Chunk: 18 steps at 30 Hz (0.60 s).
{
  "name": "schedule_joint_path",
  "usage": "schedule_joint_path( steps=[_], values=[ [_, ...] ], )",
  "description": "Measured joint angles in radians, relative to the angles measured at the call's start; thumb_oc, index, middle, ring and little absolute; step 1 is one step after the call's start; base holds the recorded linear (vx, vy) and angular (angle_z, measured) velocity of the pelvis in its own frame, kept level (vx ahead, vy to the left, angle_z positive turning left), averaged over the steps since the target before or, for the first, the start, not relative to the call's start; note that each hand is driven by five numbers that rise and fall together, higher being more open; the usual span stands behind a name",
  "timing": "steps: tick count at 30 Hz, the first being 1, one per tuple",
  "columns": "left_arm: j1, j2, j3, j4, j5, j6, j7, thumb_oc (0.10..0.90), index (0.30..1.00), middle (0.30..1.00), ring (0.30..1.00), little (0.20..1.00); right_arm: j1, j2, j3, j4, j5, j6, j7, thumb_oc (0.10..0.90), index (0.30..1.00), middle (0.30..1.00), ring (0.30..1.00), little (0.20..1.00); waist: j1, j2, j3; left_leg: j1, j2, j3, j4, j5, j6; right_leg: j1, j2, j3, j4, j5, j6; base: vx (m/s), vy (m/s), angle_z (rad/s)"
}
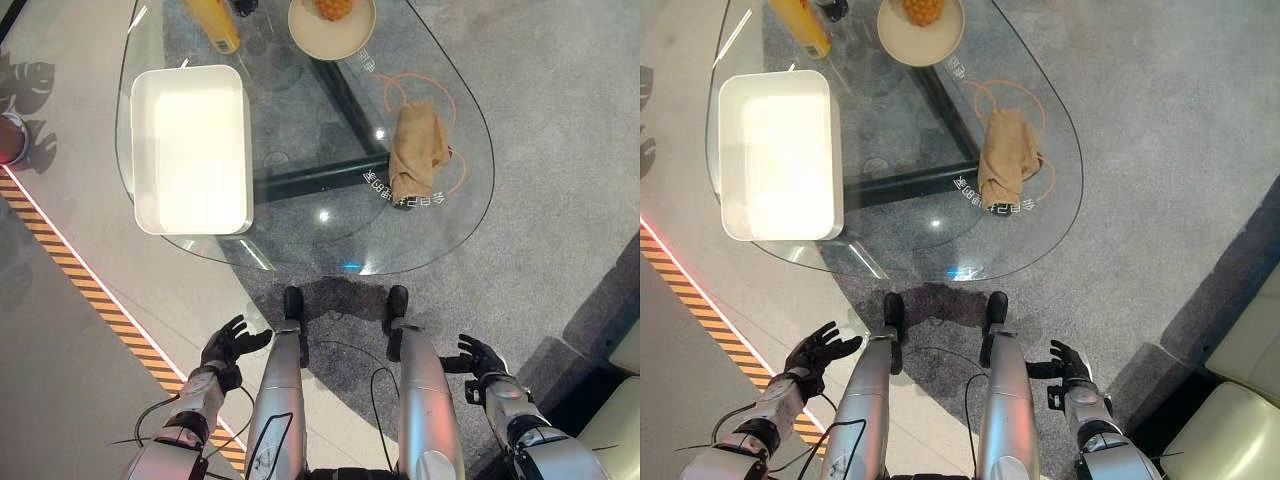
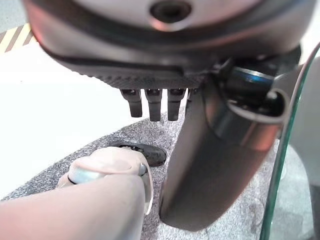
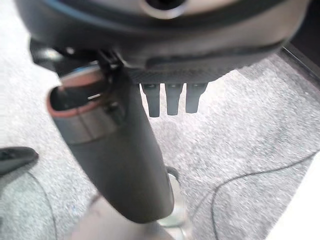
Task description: Wipe the table with a cloth and put it in the basket.
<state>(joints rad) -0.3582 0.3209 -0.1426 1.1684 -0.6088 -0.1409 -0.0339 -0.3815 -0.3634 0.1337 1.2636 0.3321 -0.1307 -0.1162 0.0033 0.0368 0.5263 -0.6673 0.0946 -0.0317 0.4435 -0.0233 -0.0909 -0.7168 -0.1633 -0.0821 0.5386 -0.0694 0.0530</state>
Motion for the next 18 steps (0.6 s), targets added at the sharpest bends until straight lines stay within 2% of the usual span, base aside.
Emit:
schedule_joint_path(
  steps=[6, 10, 12, 18],
  values=[
    [0.001, 0.005, 0.001, -0.001, 0.0, 0.005, 0.02, 0.8, 0.9, 0.9, 0.9, 0.9, -0.022, -0.012, -0.06, -0.107, 0.076, -0.036, -0.145, 0.8, 0.9, 0.9, 0.9, 0.9, 0.001, 0.0, 0.0, 0.0, 0.001, -0.007, 0.01, -0.003, -0.004, 0.005, 0.002, -0.01, 0.004, 0.0, -0.001, 0.01, -0.008, 0.01],
    [0.01, 0.005, 0.001, -0.011, -0.001, 0.008, 0.027, 0.8, 0.9, 0.9, 0.9, 0.9, -0.047, -0.035, -0.095, -0.291, 0.111, -0.078, -0.285, 0.8, 0.9, 0.9, 0.9, 0.9, -0.002, -0.002, 0.001, -0.003, 0.001, -0.009, 0.014, -0.003, -0.004, 0.007, 0.003, -0.012, 0.0, 0.0, -0.001, 0.0, 0.0, 0.0],
    [0.011, 0.005, 0.001, -0.012, -0.001, 0.009, 0.029, 0.8, 0.9, 0.9, 0.9, 0.9, -0.066, -0.04, -0.102, -0.336, 0.112, -0.1, -0.312, 0.8, 0.9, 0.9, 0.9, 0.9, -0.003, -0.006, 0.003, -0.004, 0.001, -0.009, 0.015, -0.003, -0.004, 0.007, 0.003, -0.011, -0.001, 0.0, -0.001, 0.0, 0.0, 0.0],
    [0.012, 0.006, -0.008, -0.029, -0.001, 0.01, 0.046, 0.8, 0.9, 0.9, 0.9, 0.9, -0.107, -0.042, -0.102, -0.491, 0.14, -0.1, -0.369, 0.8, 0.9, 0.9, 0.9, 0.9, -0.002, -0.011, 0.005, -0.017, -0.003, -0.009, 0.02, -0.004, -0.001, 0.0, 0.003, -0.008, -0.004, 0.0, -0.001, 0.0, 0.038, 0.02]
  ],
)
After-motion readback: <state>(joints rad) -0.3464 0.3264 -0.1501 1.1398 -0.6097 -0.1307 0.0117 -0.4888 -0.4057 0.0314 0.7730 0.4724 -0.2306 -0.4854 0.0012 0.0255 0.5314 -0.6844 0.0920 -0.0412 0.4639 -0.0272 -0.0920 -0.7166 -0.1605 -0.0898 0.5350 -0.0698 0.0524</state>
